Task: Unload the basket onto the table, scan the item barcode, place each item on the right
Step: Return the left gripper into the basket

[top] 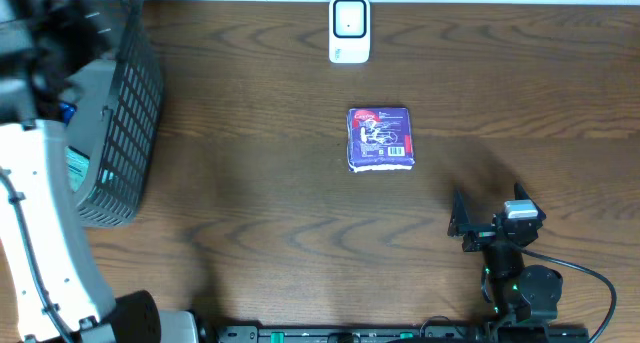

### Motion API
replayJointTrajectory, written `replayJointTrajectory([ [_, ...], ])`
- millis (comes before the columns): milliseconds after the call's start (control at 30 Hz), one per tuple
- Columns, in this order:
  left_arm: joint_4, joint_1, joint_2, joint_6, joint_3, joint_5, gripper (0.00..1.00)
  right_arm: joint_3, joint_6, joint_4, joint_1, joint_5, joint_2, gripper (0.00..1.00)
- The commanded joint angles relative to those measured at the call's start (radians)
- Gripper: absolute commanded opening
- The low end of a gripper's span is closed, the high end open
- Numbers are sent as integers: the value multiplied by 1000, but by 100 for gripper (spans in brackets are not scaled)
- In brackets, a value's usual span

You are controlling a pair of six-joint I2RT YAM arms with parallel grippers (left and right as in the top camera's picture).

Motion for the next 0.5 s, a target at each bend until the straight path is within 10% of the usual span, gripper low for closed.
replayJointTrajectory([
  [0,-37,95,49,-61,4,-138,95,-2,11,-3,-7,-6,-4,99],
  [467,-233,180,354,-139,4,-155,81,-2,11,-3,-7,-6,-4,99],
])
